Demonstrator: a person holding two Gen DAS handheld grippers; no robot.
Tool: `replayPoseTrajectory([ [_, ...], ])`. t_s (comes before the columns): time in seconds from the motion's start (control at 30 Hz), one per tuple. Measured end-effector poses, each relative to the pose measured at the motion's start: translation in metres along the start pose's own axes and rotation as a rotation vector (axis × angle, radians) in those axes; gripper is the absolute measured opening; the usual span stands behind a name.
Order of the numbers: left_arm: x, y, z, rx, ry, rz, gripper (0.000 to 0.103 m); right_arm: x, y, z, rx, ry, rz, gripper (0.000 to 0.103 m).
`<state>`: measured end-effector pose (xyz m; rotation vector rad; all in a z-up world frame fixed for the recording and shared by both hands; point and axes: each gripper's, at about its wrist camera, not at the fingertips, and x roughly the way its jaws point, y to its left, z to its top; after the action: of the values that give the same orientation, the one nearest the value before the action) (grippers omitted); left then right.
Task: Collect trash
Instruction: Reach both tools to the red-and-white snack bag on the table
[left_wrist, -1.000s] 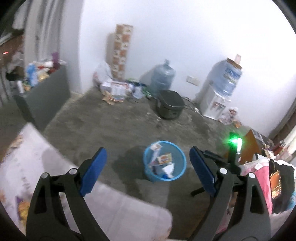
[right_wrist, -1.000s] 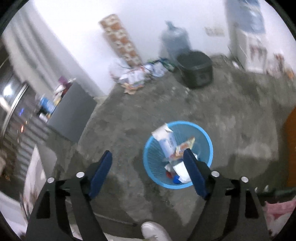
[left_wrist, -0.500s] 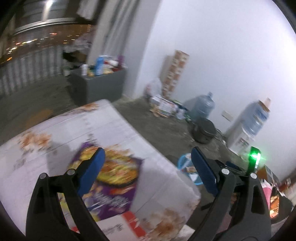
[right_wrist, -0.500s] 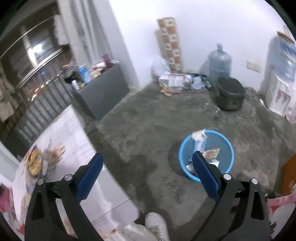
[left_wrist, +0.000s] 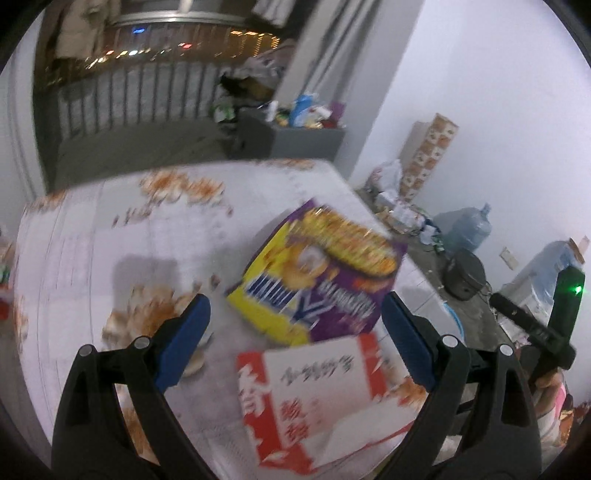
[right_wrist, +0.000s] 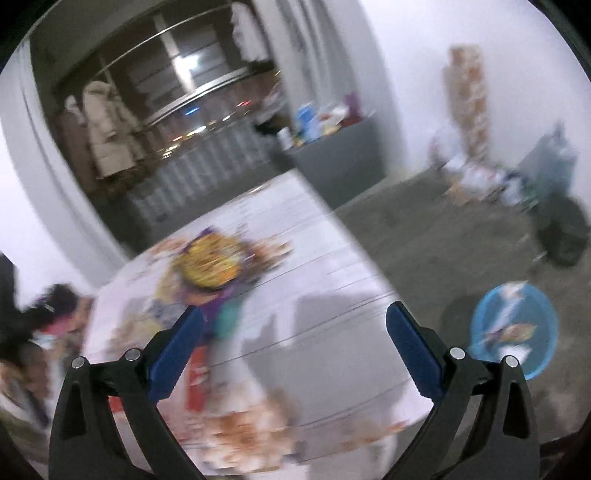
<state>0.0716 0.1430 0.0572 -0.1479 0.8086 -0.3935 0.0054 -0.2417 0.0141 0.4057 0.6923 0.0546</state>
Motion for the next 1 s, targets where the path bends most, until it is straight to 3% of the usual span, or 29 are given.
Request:
replayPoseTrajectory([
  [0.07,0.005,0.008,-0.014,-0.017,0.026,0.008,0.083,0.013,0.012,-0.005,-0.010,0.061,0.029,0.084],
  [0.33,0.016,0.014,-0.067,0.001,0.129,-0.020,0.079,0.050,0.057,-0.046,-0.091,0.289,0.144,0.071],
  [0.6,0.001,0.008,-0.097,0.060,0.189,-0.092,0.079,0.053,0.076,-0.082,-0.143,0.414,0.202,0.067],
  [0.73,0.007,0.011,-0.114,0.040,0.238,-0.121,0.076,0.058,0.072,-0.095,-0.124,0.472,0.208,0.057],
  [0.8,0.012,0.013,-0.120,0.028,0.261,-0.116,0.063,0.058,0.070,-0.097,-0.113,0.479,0.221,0.054],
  [1.0,0.025,0.023,-0.130,-0.014,0.296,-0.115,0.042,0.058,0.067,-0.102,-0.104,0.494,0.275,0.042],
])
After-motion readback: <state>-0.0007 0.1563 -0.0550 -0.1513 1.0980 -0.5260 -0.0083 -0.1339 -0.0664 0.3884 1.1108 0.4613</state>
